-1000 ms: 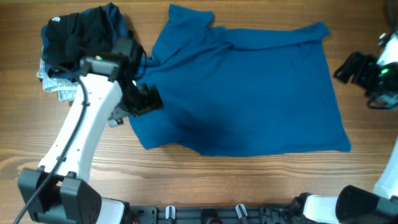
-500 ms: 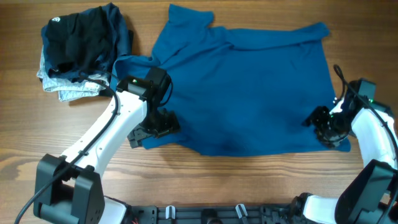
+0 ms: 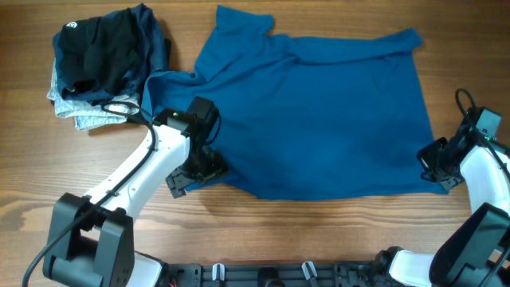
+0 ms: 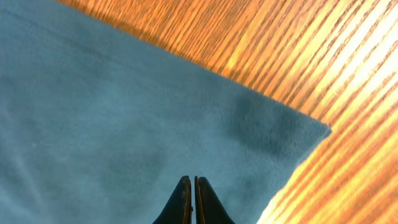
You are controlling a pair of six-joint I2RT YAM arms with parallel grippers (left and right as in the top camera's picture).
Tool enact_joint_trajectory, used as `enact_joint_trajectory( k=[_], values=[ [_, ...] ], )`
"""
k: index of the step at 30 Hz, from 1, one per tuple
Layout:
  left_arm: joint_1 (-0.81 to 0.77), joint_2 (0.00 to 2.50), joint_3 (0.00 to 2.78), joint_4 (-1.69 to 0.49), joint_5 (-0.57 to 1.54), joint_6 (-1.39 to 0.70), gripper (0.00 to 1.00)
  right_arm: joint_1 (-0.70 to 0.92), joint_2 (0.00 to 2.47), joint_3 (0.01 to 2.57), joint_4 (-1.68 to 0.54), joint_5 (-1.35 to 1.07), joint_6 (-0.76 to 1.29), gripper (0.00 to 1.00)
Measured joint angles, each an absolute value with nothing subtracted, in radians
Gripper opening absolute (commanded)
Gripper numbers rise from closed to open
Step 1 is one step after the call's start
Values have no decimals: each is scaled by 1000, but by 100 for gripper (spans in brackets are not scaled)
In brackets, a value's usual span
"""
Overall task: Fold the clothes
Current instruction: 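Move both grippers to the shirt's lower corners and grasp them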
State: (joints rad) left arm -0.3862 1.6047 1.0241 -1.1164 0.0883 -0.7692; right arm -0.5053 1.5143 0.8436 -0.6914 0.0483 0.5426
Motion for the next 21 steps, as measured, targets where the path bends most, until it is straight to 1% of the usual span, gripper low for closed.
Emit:
enact_joint_trajectory(
  k=[3, 5, 7, 9, 10, 11, 16, 21],
  values=[
    [-386, 1605, 1013, -1093, 88, -776, 88, -505, 1514, 787, -651, 56, 547, 4],
    [-386, 1605, 1008, -1090, 88, -778, 85, -505, 1514, 762, -644, 58, 549, 4],
    [-386, 1605, 1007, -1084, 87, -784, 76, -505, 1514, 729, -628, 62, 550, 4],
    [-386, 1605, 1007, -1071, 79, -790, 56, -505, 1514, 720, -619, 65, 549, 4],
    [-386, 1605, 1007, -1070, 77, -788, 49, -505, 1514, 720, -619, 70, 549, 4],
    [-386, 1605, 1006, -1069, 76, -796, 43, -505, 1514, 720, -618, 73, 549, 4],
    [-386, 1605, 954, -1048, 76, -795, 40, -505, 1514, 720, -609, 84, 549, 4],
    [-386, 1605, 851, -913, 72, -795, 40, -505, 1514, 720, -602, 88, 549, 4]
  ],
)
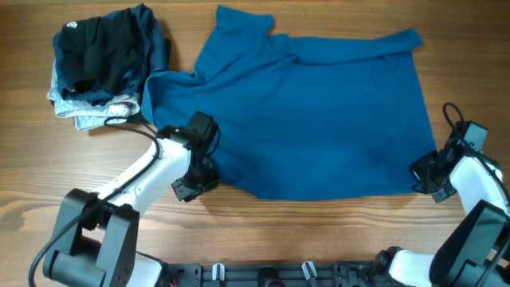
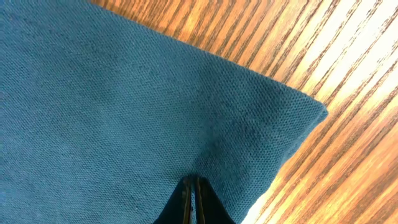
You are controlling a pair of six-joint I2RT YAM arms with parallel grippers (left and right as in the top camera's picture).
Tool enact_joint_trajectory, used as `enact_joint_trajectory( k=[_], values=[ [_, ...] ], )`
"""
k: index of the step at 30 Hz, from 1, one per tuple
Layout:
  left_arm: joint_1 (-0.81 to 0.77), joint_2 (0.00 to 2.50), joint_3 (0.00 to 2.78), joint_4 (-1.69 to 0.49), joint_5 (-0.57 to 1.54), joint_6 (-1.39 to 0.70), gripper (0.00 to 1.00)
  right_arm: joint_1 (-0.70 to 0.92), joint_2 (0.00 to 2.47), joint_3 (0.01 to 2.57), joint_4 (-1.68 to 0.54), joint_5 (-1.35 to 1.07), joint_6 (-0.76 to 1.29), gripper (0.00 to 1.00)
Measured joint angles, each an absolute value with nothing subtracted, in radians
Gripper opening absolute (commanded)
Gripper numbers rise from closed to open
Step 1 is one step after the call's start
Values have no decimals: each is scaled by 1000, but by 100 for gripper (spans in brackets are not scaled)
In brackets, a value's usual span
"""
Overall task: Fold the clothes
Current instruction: 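Move both grippers to the shirt's lower corners and grasp them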
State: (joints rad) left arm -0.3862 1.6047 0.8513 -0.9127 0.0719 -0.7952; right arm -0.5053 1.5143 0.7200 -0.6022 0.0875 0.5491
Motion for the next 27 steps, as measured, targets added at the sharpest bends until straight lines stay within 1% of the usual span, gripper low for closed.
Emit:
enact_joint_trajectory(
  k=[6, 7, 9, 11, 12, 13, 15, 16, 17, 18, 19, 26, 27],
  values=[
    [-386, 1605, 828, -845, -4, -795, 44, -505, 1514, 720, -588, 88, 549, 5],
    [-386, 1605, 828, -837, -23, -795, 47, -505, 1514, 720, -588, 88, 549, 5],
    [-386, 1605, 828, -826, -51, -795, 51, -505, 1514, 720, -588, 88, 549, 5],
    [-386, 1605, 828, -805, -79, -796, 52, -505, 1514, 720, -586, 88, 549, 5],
    [-386, 1605, 828, -793, -86, -795, 49, -505, 1514, 720, -586, 88, 549, 5],
    [-386, 1605, 828, -779, -92, -796, 40, -505, 1514, 720, -585, 88, 549, 5],
    [-386, 1605, 827, -758, -101, -798, 28, -505, 1514, 720, -585, 88, 549, 5],
    [-386, 1605, 827, -755, -107, -796, 26, -505, 1514, 720, -585, 88, 549, 5],
    [-387, 1605, 827, -754, -108, -794, 20, -505, 1514, 720, -585, 88, 549, 5],
    [-388, 1605, 827, -754, -109, -798, 9, -505, 1514, 720, -585, 88, 549, 5],
    [-392, 1605, 823, -751, -109, -799, 4, -505, 1514, 720, -585, 88, 549, 5],
    [-421, 1604, 796, -739, -119, -799, 4, -505, 1514, 720, -583, 88, 549, 5],
    [-421, 1604, 796, -739, -119, -799, 18, -505, 1514, 720, -583, 88, 549, 5]
  ],
)
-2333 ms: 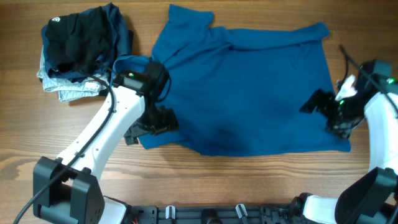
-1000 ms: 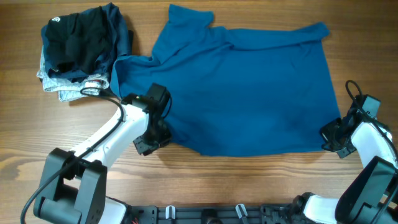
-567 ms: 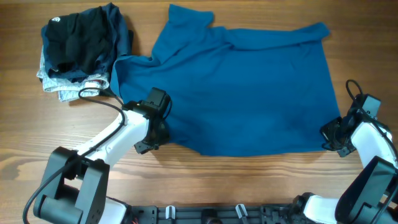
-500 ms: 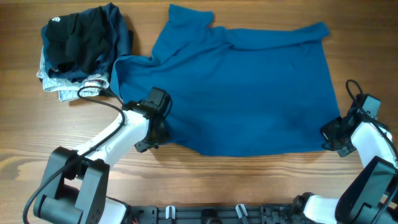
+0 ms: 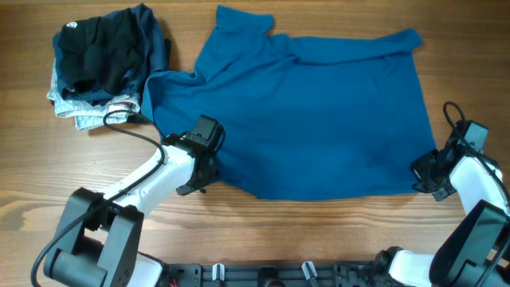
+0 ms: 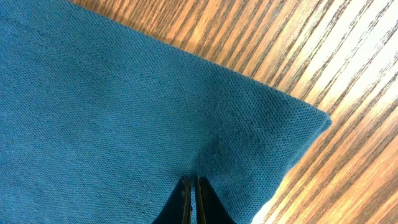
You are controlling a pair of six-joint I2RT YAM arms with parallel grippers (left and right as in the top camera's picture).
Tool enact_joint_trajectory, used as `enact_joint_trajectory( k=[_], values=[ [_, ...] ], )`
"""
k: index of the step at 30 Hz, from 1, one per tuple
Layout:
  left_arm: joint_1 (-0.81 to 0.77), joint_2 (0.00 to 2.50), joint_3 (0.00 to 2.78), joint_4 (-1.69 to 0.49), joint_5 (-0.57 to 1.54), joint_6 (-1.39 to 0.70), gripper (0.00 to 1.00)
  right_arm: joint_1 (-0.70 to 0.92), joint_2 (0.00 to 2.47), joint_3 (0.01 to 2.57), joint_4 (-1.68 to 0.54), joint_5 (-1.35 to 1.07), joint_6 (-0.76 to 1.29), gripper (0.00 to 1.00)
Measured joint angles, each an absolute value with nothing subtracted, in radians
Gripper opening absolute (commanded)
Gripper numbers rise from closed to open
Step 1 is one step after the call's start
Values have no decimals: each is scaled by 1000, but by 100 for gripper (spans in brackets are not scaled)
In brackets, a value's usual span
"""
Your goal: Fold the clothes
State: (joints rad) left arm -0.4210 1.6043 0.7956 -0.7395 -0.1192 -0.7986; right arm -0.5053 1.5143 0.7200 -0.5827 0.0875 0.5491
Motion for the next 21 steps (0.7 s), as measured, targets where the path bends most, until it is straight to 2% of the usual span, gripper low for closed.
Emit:
enact_joint_trajectory(
  k=[2, 3, 4, 8, 9, 11, 13, 15, 21],
  values=[
    [-423, 1604, 796, -740, -121, -794, 50, -505, 1514, 720, -582, 88, 549, 5],
    [-424, 1604, 796, -743, -126, -796, 59, -505, 1514, 720, -582, 88, 549, 5],
    [-424, 1604, 796, -749, -135, -795, 62, -505, 1514, 720, -582, 88, 549, 5],
    [-424, 1596, 788, -722, -153, -799, 63, -505, 1514, 720, -582, 88, 549, 5],
    [-424, 1588, 776, -702, -154, -799, 62, -505, 1514, 720, -582, 88, 549, 5],
    [-424, 1575, 756, -671, -153, -799, 54, -505, 1514, 720, -582, 88, 549, 5],
    [-424, 1564, 741, -646, -149, -797, 20, -505, 1514, 720, -582, 88, 549, 5],
    [-430, 1565, 739, -619, -139, -804, 6, -505, 1514, 720, -582, 88, 549, 5],
    [-432, 1567, 741, -602, -134, -799, 4, -505, 1514, 720, -582, 87, 549, 5]
  ],
)
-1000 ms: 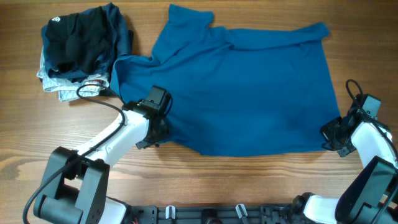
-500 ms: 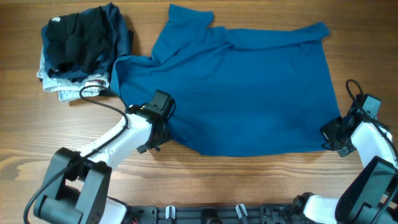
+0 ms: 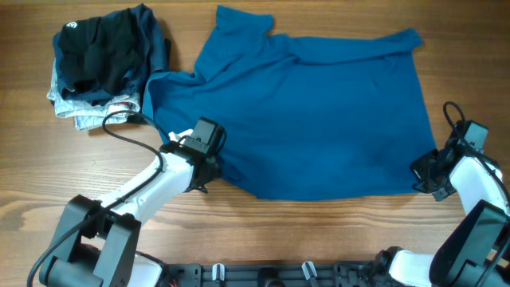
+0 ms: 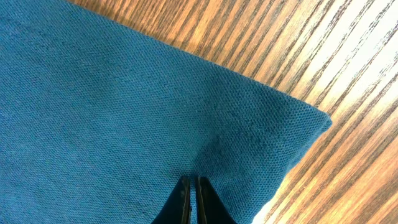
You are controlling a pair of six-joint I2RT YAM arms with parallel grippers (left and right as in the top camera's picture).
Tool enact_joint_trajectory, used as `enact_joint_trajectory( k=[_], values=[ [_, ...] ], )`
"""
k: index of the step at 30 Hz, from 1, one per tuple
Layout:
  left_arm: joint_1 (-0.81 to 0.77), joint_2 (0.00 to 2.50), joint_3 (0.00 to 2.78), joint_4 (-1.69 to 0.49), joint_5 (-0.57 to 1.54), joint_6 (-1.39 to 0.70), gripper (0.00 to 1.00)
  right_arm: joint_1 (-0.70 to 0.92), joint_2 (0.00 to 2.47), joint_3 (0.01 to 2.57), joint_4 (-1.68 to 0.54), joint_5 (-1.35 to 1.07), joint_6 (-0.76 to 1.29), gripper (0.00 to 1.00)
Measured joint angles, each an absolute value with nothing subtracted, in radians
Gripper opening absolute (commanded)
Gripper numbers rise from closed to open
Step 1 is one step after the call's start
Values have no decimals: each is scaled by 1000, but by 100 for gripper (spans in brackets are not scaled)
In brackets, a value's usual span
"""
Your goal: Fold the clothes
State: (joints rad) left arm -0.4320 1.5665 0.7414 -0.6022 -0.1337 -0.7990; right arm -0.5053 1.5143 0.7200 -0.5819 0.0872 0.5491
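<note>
A blue shirt (image 3: 311,112) lies spread across the wooden table (image 3: 319,231), collar end to the left. My right gripper (image 3: 424,171) is at its near right corner. In the right wrist view the right gripper (image 4: 191,182) is shut, with a sliver of the blue shirt (image 4: 124,106) pinched between its tips just inside the corner. My left gripper (image 3: 204,166) sits at the shirt's near left edge, pointing down into the cloth. Its fingers are hidden under the wrist, so their state does not show.
A pile of dark and grey clothes (image 3: 103,60) sits at the far left, next to the shirt's sleeve. A black cable (image 3: 127,127) from the left arm loops near the pile. Bare wood (image 3: 48,175) lies in front of the pile.
My left gripper has shifted a little farther from the table's front edge, staying at the shirt's near left edge. The right gripper stays shut on the near right corner. The shirt lies unchanged.
My left gripper was at the shirt's near left hem and my right gripper shut at the near right corner. The left then sat lower, off the hem, and the right slightly inward. Since then the left has returned to the hem edge; the right has held.
</note>
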Motion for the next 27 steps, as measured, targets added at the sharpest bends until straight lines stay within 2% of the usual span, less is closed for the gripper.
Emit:
enact_joint_trajectory(
  k=[4, 7, 11, 14, 17, 27],
  values=[
    [-431, 1551, 786, -772, -142, -799, 4, -505, 1514, 720, -583, 87, 549, 5],
    [-431, 1436, 900, -920, -186, -799, 4, -505, 1514, 720, -582, 87, 549, 5],
    [-431, 1273, 992, -952, -234, -798, 4, -505, 1514, 720, -583, 87, 549, 5],
    [-431, 1219, 1001, -900, -291, -798, 4, -505, 1514, 720, -582, 87, 549, 5],
    [-431, 1266, 1001, -797, -346, -791, 4, -505, 1514, 720, -582, 87, 549, 5],
    [-431, 1686, 999, -302, -432, -694, 4, -505, 1514, 720, -585, 86, 538, 5]
  ],
)
